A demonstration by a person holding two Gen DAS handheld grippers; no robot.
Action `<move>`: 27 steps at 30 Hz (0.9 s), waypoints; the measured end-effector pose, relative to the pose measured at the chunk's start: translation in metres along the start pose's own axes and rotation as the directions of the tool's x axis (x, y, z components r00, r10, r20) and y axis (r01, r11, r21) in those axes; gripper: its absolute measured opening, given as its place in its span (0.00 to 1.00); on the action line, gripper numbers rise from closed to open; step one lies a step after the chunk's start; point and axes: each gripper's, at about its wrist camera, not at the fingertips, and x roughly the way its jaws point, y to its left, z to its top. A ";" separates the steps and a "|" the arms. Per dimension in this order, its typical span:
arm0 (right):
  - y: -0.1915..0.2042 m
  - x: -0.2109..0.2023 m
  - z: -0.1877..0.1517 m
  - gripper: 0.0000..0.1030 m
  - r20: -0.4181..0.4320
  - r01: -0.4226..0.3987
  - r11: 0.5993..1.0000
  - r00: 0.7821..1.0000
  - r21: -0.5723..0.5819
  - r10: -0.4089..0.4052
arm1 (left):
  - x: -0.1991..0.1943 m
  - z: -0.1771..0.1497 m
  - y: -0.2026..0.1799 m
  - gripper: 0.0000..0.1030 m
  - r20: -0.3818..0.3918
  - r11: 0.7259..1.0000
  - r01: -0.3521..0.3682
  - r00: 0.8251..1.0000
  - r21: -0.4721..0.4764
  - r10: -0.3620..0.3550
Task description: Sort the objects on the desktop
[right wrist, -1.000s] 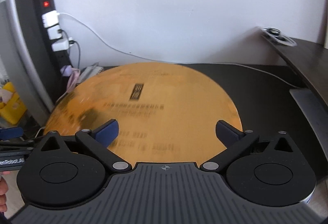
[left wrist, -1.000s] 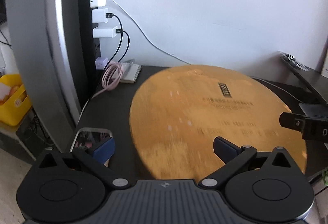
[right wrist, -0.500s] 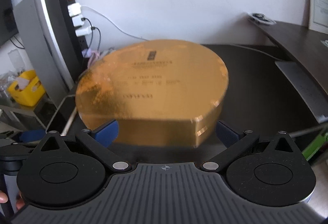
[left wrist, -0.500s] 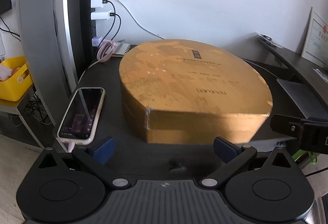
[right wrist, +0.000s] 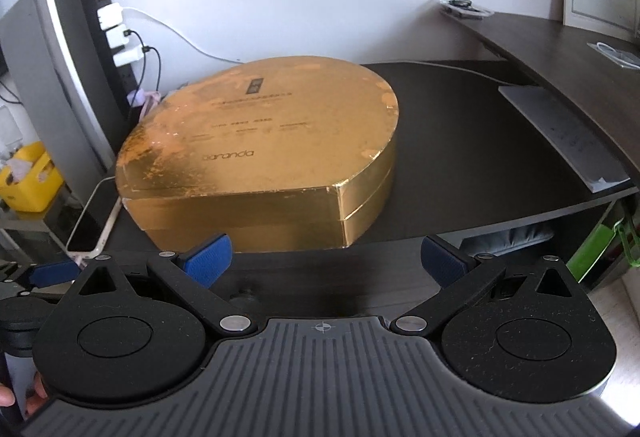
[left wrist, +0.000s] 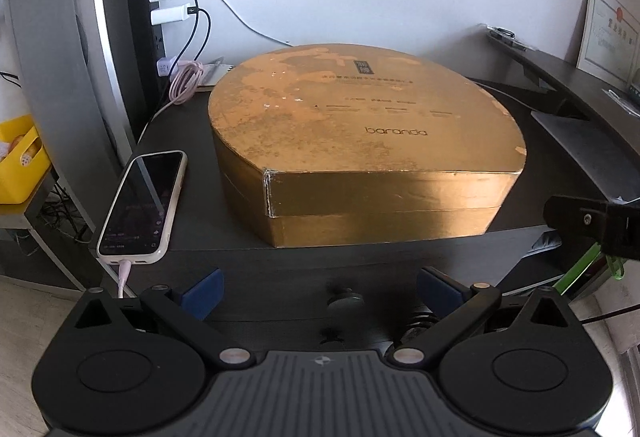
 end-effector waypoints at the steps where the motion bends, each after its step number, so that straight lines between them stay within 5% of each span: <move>1: 0.000 0.002 0.001 1.00 0.000 0.000 1.000 1.000 0.003 0.000 | 0.002 0.001 0.000 0.99 -0.001 1.000 -0.004 1.000 0.002 0.004; 27: 0.007 0.053 0.016 1.00 -0.093 0.010 1.000 0.996 -0.027 -0.012 | 0.037 0.013 -0.001 0.99 -0.056 1.000 -0.019 0.998 0.012 0.020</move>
